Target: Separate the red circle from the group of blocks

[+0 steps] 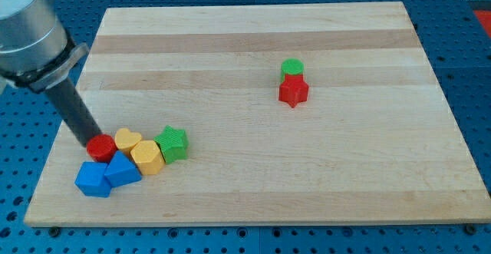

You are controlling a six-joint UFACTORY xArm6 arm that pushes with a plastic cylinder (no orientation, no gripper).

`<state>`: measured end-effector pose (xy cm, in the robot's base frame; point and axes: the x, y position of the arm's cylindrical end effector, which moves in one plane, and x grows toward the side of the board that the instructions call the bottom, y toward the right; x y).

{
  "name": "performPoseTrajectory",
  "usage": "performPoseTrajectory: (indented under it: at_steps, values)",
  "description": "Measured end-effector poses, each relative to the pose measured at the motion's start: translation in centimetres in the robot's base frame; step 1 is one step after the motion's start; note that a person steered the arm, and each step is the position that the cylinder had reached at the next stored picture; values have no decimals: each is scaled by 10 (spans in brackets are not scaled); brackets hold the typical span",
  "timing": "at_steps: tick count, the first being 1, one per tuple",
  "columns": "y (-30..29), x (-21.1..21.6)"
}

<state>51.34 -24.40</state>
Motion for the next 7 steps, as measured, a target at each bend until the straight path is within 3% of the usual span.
performPoseTrajectory:
  at_steps: [3, 7]
  values:
    - [-39, 59]
    - [22, 42]
